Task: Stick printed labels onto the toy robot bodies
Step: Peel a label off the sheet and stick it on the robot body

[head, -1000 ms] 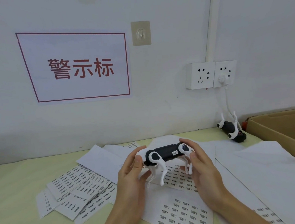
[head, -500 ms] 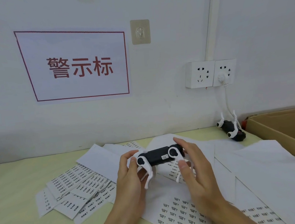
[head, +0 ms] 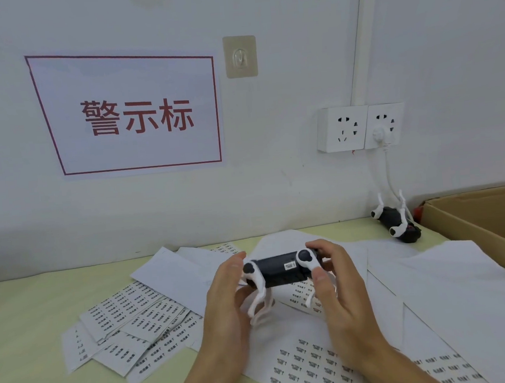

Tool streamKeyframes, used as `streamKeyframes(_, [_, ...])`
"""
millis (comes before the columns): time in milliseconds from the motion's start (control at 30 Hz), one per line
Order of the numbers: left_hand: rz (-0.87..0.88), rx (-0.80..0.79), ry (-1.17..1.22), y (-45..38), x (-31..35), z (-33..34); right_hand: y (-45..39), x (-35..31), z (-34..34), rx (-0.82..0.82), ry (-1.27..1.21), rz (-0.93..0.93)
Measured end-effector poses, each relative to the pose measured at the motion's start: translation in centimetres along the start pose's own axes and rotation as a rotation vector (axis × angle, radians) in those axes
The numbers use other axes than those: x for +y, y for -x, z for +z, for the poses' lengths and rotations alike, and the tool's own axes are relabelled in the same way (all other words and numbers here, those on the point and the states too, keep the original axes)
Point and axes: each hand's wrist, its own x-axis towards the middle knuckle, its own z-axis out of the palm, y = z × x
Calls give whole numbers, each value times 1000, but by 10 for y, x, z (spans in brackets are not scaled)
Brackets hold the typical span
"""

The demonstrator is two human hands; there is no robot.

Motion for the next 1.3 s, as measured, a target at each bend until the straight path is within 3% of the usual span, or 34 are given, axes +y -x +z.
streamKeyframes(100, [131, 14, -314, 4, -5, 7, 2, -1, 1, -46, 39, -57])
streamKeyframes(200, [194, 48, -405, 6, -6, 11, 3, -1, 2, -73, 53, -82])
streamKeyframes(900, [172, -8, -352, 0, -18, 1, 1, -3, 0, -62, 16, 29])
streamKeyframes(1000, [150, -17, -327, -2, -18, -1, -2, -4, -1, -42, -54, 104])
streamKeyframes(1167, [149, -5, -230, 1, -10, -1, -10, -2, -8, -9, -272, 406])
streamKeyframes(1300, [179, 31, -176, 2, -8, -3, -19, -2, -18, -114, -219, 455])
